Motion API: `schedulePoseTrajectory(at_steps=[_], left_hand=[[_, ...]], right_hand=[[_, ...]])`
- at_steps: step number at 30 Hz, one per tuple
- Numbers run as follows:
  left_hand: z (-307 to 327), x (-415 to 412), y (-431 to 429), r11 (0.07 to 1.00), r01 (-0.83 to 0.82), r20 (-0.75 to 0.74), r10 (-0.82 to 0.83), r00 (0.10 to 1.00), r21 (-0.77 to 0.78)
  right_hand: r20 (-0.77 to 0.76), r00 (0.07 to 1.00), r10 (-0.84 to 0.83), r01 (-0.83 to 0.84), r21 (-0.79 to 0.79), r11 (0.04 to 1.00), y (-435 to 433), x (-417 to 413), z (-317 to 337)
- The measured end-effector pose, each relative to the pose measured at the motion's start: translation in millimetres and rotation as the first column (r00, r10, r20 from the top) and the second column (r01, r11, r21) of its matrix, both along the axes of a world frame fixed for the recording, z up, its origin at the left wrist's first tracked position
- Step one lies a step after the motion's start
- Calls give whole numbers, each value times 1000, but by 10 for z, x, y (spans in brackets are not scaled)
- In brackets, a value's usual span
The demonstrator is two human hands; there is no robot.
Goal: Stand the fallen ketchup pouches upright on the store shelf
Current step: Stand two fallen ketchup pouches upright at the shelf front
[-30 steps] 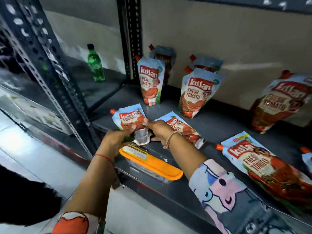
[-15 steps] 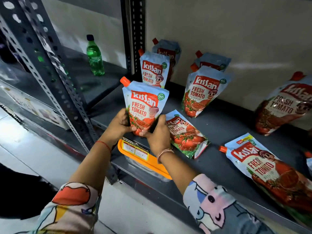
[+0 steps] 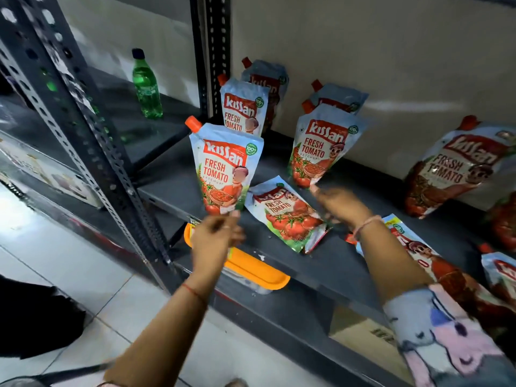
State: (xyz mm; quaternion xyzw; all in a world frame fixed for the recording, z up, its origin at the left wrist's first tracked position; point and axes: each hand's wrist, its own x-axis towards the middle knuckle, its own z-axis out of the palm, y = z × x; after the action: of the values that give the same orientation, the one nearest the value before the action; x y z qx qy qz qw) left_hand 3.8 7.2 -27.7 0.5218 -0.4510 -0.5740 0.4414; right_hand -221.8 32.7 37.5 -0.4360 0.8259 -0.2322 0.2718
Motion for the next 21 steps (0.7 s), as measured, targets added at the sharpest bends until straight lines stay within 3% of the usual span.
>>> schedulePoseTrajectory(at_steps=[2, 3, 8, 12, 15, 17, 21], left_hand=[[137, -408, 143, 941, 206, -147, -171, 974, 269], [182, -547, 174, 914, 245, -156, -204, 966, 324], [186, -715, 303, 852, 356, -153, -321, 935, 384], [122, -714, 483, 866, 417, -199, -373, 906, 277], [163, -675, 416, 903, 414, 13, -418, 908, 111], [235, -655, 283, 904, 428, 120, -424, 898, -4], [245, -596, 3, 920, 390, 149, -381, 912, -36]], right_hand=[[276, 960, 34, -77, 148, 986, 20, -21, -86], [350, 936, 34, -94, 157, 983, 24, -15, -155], [470, 878, 94, -118, 23, 993, 226, -18, -296], [420, 902, 101, 11, -255, 967, 510, 25, -485], [316, 943, 106, 53, -454, 889, 607, 75, -571], [327, 938, 119, 78, -530, 845, 562, 149, -598], [328, 941, 80, 129, -569, 812, 365, 383, -709]])
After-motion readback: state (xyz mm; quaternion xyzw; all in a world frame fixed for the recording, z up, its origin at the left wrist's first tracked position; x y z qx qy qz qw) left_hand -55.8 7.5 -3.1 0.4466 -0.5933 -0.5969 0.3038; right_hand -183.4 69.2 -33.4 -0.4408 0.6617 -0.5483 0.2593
